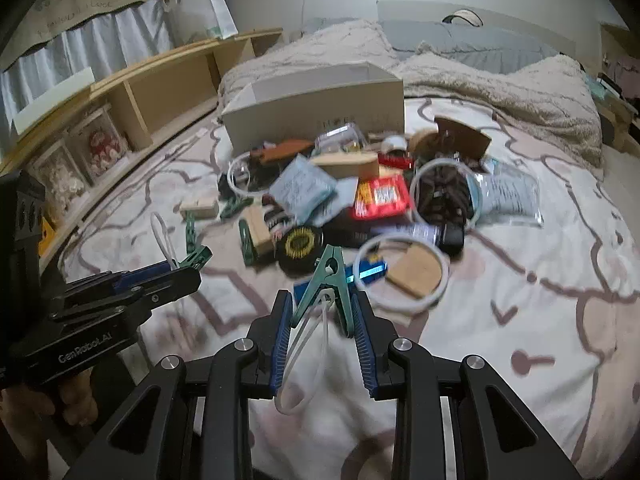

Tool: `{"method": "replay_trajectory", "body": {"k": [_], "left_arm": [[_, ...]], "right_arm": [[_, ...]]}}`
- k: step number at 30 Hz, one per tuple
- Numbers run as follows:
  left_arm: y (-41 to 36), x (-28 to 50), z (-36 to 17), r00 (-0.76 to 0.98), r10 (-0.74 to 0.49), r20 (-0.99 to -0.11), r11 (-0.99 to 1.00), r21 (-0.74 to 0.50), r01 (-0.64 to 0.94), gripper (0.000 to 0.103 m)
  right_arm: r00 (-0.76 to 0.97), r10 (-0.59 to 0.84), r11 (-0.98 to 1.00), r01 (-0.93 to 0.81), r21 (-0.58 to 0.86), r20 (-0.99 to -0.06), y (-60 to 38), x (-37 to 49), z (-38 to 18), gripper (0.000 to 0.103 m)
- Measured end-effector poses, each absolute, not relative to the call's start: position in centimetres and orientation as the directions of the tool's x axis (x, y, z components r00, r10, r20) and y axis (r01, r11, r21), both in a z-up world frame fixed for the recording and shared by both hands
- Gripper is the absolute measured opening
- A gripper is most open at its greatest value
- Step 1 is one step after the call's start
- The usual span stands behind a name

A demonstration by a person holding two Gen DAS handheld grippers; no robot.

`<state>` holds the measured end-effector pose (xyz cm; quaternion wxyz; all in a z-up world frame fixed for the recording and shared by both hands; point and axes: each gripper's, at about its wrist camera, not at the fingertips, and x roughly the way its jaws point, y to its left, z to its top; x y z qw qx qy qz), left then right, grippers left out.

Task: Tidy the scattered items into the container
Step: 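Lift both held clothespins and carry them over the white shoe box, then lower both clothespins into the white box and open both tools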

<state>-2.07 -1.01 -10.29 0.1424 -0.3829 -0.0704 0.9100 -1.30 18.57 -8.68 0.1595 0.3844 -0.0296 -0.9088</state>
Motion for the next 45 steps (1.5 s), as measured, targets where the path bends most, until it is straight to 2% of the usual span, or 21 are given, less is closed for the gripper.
{"method": "replay_trajectory", "body": {"k": [10, 22, 33, 39, 45], "left_arm": [[-1.5, -5.8, -6.1, -0.760, 0.297, -0.578, -0.955, -0.199, -0.222, 0.030], [-2.8, -13.1, -1.9, -0.829, 0.291, -0.478, -0.956, -0.169, -0.238, 0.030], [-3.4, -19.6, 0.2, -0.836, 0.299, -0.460, -0.954, -0.150, -0.258, 0.030], [-4.2, -23.4, 1.3, -0.848, 0.290, -0.444, -0.957, -0.157, -0.245, 0.030], [-4.9, -27.2, 1.8, -0.844, 0.273, -0.461, -0.961, -0.171, -0.218, 0.030]], "right_arm": [[-0.726, -0.294, -0.952, 0.280, 0.123, -0.621, 18.8, -5.8, -5.1, 0.031], [-0.751, -0.346, -0.933, 0.340, 0.121, -0.563, 18.0, -13.7, -1.4, 0.031], [-0.762, -0.372, -0.919, 0.381, 0.099, -0.530, 16.1, -21.6, 1.1, 0.031], [-0.758, -0.385, -0.917, 0.376, 0.129, -0.527, 15.7, -26.0, 2.5, 0.031], [-0.724, -0.398, -0.916, 0.353, 0.192, -0.563, 15.7, -30.9, 3.2, 0.031]]}}
